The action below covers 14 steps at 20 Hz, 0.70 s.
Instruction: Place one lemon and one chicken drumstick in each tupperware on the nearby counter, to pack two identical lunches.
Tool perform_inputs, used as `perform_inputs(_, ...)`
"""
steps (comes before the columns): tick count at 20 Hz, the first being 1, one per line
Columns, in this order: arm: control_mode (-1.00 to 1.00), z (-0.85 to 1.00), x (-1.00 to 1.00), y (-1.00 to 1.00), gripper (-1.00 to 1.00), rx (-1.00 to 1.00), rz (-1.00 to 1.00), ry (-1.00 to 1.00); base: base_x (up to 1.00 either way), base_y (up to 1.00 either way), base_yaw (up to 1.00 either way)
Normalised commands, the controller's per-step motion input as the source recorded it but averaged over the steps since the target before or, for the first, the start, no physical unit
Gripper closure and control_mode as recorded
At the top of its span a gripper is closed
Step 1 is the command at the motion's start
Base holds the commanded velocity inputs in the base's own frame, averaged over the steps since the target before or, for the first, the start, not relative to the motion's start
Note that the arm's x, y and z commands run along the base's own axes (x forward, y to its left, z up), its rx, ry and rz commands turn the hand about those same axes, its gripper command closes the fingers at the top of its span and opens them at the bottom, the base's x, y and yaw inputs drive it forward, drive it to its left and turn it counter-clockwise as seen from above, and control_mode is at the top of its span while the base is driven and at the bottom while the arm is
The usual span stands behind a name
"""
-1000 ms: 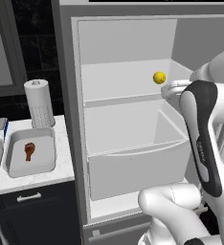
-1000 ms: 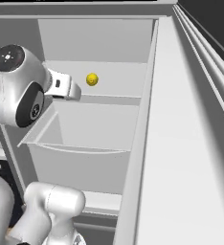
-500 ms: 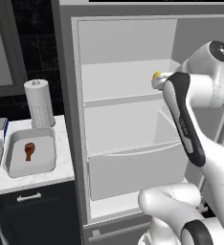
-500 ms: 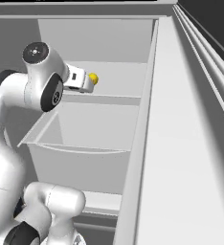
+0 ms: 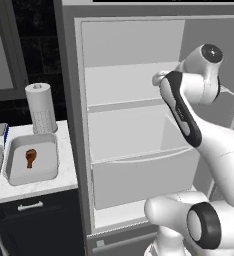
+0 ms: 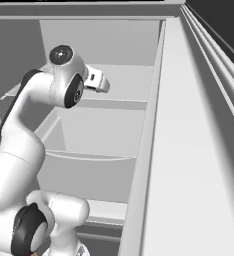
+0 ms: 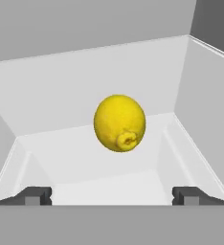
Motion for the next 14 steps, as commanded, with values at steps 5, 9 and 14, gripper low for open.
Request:
perform_inputs(5,-1.00,-0.12,0.55,-0.04,-1.00,0.00,0.00,0.01,0.00,0.00,0.00)
perform_inputs(9,-1.00,-0.17,0.49,-0.18,-1.00,0.00,0.00,0.00,0.00,0.00,0.00)
perform_inputs(14,-1.00,-0.20,0.50,-0.12,-1.00,0.00,0.00,0.00,0.00,0.00,0.00)
